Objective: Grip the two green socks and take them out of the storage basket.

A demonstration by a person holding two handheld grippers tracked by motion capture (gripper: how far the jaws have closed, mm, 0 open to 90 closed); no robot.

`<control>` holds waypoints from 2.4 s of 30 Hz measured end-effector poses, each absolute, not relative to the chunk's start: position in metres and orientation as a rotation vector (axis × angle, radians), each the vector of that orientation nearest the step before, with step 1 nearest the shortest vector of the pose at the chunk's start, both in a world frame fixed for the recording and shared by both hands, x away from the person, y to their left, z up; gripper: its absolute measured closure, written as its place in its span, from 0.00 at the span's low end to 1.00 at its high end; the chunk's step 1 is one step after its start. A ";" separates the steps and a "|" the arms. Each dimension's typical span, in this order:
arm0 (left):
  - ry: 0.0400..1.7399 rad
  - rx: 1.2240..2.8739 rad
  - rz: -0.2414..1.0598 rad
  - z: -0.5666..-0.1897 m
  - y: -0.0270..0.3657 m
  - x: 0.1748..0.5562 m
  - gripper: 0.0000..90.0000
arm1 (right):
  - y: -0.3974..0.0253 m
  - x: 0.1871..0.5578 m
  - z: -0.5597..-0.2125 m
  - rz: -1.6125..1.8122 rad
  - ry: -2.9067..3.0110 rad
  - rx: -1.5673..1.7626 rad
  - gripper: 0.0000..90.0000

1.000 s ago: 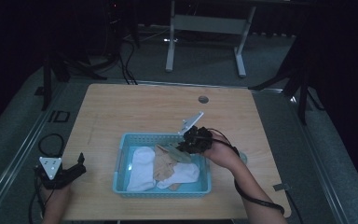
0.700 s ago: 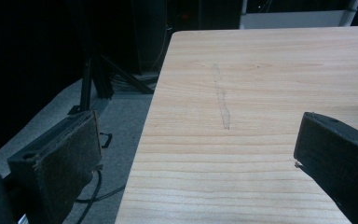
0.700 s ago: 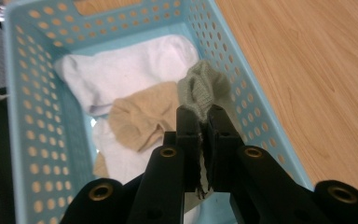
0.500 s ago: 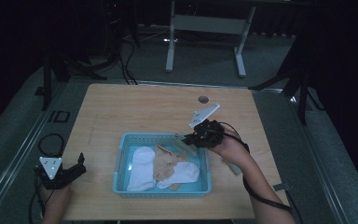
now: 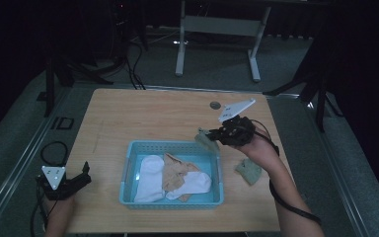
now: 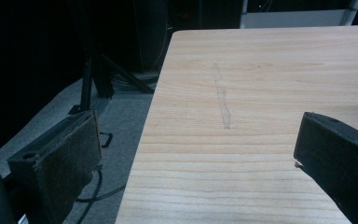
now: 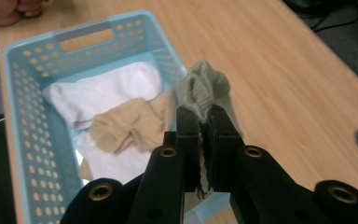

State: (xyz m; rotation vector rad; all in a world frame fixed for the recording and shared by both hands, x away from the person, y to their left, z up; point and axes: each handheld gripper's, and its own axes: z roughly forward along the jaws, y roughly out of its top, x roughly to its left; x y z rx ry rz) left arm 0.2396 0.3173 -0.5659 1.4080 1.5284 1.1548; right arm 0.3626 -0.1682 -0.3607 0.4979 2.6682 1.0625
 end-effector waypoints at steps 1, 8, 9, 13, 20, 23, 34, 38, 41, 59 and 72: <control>1.528 1.409 1.155 -0.566 0.317 0.240 0.00 | -0.173 0.364 -0.359 1.068 2.662 0.509 0.95; 1.530 1.412 1.155 -0.566 0.317 0.240 0.00 | -0.201 0.370 -0.361 1.056 2.593 0.617 0.95; 1.530 1.412 1.154 -0.566 0.317 0.240 0.00 | -0.204 0.371 -0.363 1.043 2.582 0.638 0.95; 1.531 1.415 1.154 -0.566 0.317 0.240 0.00 | -0.220 0.375 -0.370 1.020 2.574 0.694 0.95; 1.529 1.413 1.155 -0.566 0.317 0.240 0.00 | -0.245 0.389 -0.393 0.979 2.558 0.811 0.95; 1.531 1.413 1.154 -0.566 0.317 0.240 0.00 | -0.253 0.394 -0.406 0.952 2.553 0.857 0.95; 1.530 1.412 1.153 -0.566 0.317 0.240 0.00 | -0.267 0.408 -0.450 0.883 2.566 0.981 0.95; 1.530 1.413 1.153 -0.566 0.317 0.240 0.00 | -0.267 0.410 -0.466 0.886 2.579 1.006 0.95; 1.530 1.412 1.152 -0.566 0.317 0.240 0.00 | -0.266 0.411 -0.478 0.899 2.582 1.026 0.95; 1.530 1.415 1.153 -0.566 0.317 0.240 0.00 | -0.270 0.401 -0.493 0.993 2.537 1.083 0.53; 1.530 1.415 1.154 -0.566 0.317 0.240 0.00 | -0.300 0.390 -0.477 1.120 2.371 1.174 0.24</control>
